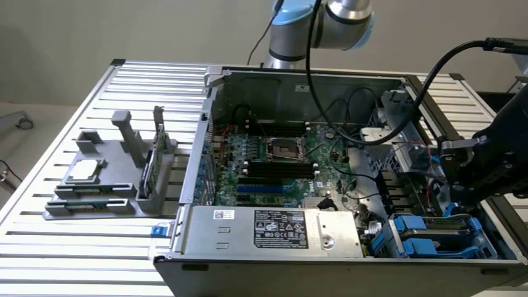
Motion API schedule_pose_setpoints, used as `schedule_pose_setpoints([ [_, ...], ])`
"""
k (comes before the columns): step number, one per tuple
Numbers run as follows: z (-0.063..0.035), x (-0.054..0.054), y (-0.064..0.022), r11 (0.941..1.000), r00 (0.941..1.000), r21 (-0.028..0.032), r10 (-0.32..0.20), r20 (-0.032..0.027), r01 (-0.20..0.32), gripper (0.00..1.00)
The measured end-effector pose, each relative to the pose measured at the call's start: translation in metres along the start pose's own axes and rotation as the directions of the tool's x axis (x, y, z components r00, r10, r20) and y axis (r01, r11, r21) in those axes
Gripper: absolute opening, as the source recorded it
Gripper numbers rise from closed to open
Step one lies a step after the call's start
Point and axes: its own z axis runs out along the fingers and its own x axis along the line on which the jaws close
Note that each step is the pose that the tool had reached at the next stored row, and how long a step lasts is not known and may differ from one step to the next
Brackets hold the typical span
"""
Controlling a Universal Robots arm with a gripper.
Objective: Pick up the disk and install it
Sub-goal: 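Insert the first disk wire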
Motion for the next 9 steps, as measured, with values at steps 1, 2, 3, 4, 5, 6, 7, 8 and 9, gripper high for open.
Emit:
schedule_pose_setpoints([
  [1, 0.0002, -0.0017, 0.0005, 1.0, 1.0, 0.0001, 0.002, 0.0004, -0.002, 0.24],
  [2, 0.0004, -0.0035, 0.001, 1.0, 1.0, 0.0002, 0.005, 0.0008, -0.005, 0.24],
  [3, 0.0005, -0.005, 0.0014, 1.0, 1.0, 0.0003, 0.007, 0.0013, -0.007, 0.24],
  [4, 0.0007, -0.0064, 0.0018, 1.0, 1.0, 0.0004, 0.01, 0.0017, -0.01, 0.24],
  [5, 0.0008, -0.0075, 0.0022, 0.9999, 0.9999, 0.0006, 0.013, 0.0023, -0.013, 0.24],
  [6, 0.0009, -0.0085, 0.0025, 0.9999, 0.9999, 0.0008, 0.016, 0.0029, -0.016, 0.24],
  [7, 0.001, -0.0094, 0.0028, 0.9998, 0.9998, 0.0011, 0.02, 0.0037, -0.02, 0.24],
  [8, 0.0011, -0.0101, 0.003, 0.9997, 0.9997, 0.0013, 0.025, 0.0045, -0.025, 0.24],
  [9, 0.0012, -0.0108, 0.0031, 0.9996, 0.9996, 0.0015, 0.029, 0.0053, -0.029, 0.24],
])
